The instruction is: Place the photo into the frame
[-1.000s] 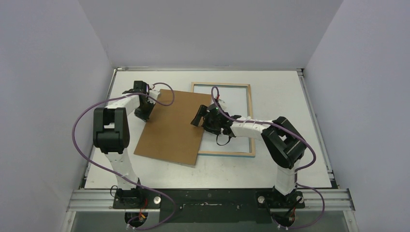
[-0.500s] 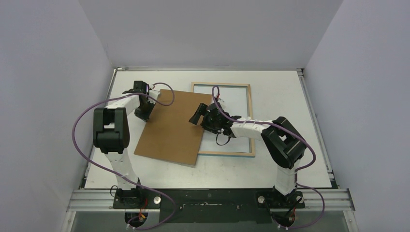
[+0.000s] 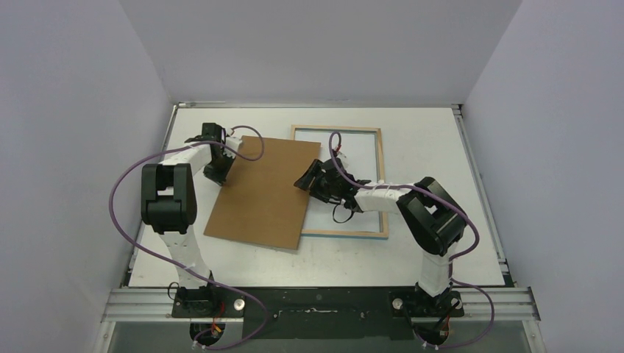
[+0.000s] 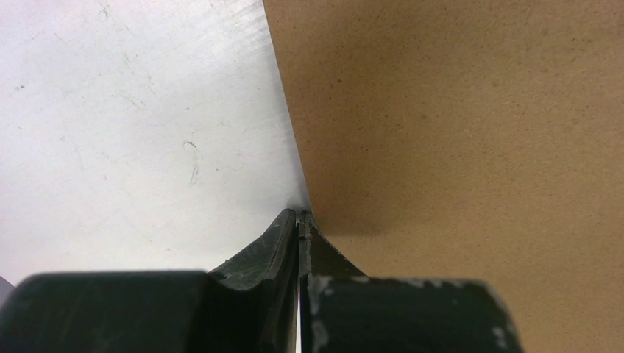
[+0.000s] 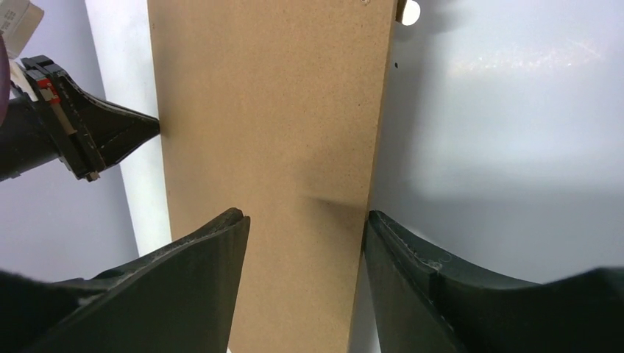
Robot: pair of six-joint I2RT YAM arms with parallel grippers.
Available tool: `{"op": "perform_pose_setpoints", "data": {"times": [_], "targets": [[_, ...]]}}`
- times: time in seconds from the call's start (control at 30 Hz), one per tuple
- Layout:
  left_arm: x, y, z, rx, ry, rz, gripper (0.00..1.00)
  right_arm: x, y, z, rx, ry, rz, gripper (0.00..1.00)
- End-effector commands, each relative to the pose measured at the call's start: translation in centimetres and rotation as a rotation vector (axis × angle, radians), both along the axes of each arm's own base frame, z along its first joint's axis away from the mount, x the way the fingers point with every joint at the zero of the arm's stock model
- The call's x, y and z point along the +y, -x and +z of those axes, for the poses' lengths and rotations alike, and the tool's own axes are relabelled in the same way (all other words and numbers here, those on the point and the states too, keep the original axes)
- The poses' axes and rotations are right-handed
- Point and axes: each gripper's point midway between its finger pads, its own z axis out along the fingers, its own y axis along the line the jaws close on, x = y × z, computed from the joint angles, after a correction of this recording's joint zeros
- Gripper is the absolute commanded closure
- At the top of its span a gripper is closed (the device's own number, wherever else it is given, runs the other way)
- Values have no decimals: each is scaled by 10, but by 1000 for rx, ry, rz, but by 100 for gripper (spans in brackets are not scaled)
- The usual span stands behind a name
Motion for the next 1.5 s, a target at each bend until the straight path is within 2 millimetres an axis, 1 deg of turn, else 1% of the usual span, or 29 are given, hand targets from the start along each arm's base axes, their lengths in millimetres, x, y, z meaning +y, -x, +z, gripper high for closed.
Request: {"op": "perform_pose_setpoints", "data": {"times": [0.0, 0.07, 0.17, 0.33, 0.37, 0.4, 0.43, 0.5, 0.53, 0.57, 0.6, 0.67, 0.73, 0.77, 0.83, 0.87, 0.93, 0.97, 1.03, 1.07, 1.1, 1.17, 1.27, 1.3, 1.33, 1.47], "targets": [[-24, 16, -8, 83, 109, -26, 100, 36, -8, 85, -189, -296, 63, 43], [-25, 17, -8, 87, 119, -25, 100, 38, -7, 94, -213, -327, 74, 45], [-28, 17, -6, 91, 141, -23, 100, 41, -5, 103, -243, -352, 94, 53], [-33, 17, 2, 87, 186, -19, 100, 46, -4, 112, -275, -349, 124, 76], [-34, 17, 4, 88, 197, -16, 100, 48, -4, 113, -281, -350, 129, 78], [-36, 17, 6, 86, 207, -15, 100, 49, -4, 117, -293, -358, 135, 79], [-36, 18, 7, 86, 215, -15, 100, 50, -3, 122, -310, -378, 143, 77], [-36, 18, 9, 85, 220, -13, 100, 54, -1, 134, -339, -421, 163, 64], [-36, 19, 9, 87, 220, -14, 100, 55, 0, 140, -360, -442, 177, 61], [-35, 19, 9, 86, 219, -12, 100, 57, 1, 145, -372, -454, 183, 60], [-35, 19, 9, 87, 221, -11, 100, 57, 1, 147, -378, -446, 185, 61], [-36, 19, 11, 86, 226, -13, 100, 56, -1, 147, -386, -403, 185, 71], [-38, 17, 18, 76, 240, -13, 100, 53, -4, 148, -390, -342, 182, 77], [-31, 15, 24, 65, 250, 9, 100, 49, -5, 149, -391, -305, 182, 80], [-26, 8, 43, 33, 276, 27, 100, 44, -8, 161, -433, -254, 187, 85], [-24, 3, 58, 7, 294, 38, 94, 42, -10, 167, -447, -220, 191, 88], [-23, -6, 94, -54, 364, 48, 78, 35, -13, 181, -489, -164, 190, 93], [-18, -11, 113, -82, 390, 63, 71, 33, -14, 190, -511, -146, 191, 93], [-14, -17, 149, -133, 442, 66, 60, 28, -16, 205, -550, -117, 192, 95], [-12, -19, 166, -155, 457, 65, 57, 25, -18, 214, -568, -102, 191, 95], [-9, -24, 187, -198, 471, 63, 57, 24, -18, 223, -590, -87, 198, 95], [-7, -26, 215, -246, 500, 67, 53, 21, -17, 241, -624, -76, 207, 95], [-9, -23, 244, -283, 557, 65, 51, 10, -13, 267, -689, -40, 208, 95], [-11, -22, 251, -289, 573, 65, 48, 5, -11, 278, -722, -21, 210, 95], [-13, -21, 255, -293, 583, 65, 46, 0, -10, 287, -754, 3, 213, 95], [-18, -17, 275, -313, 610, 59, 44, -20, 4, 336, -948, 123, 253, 95]]}}
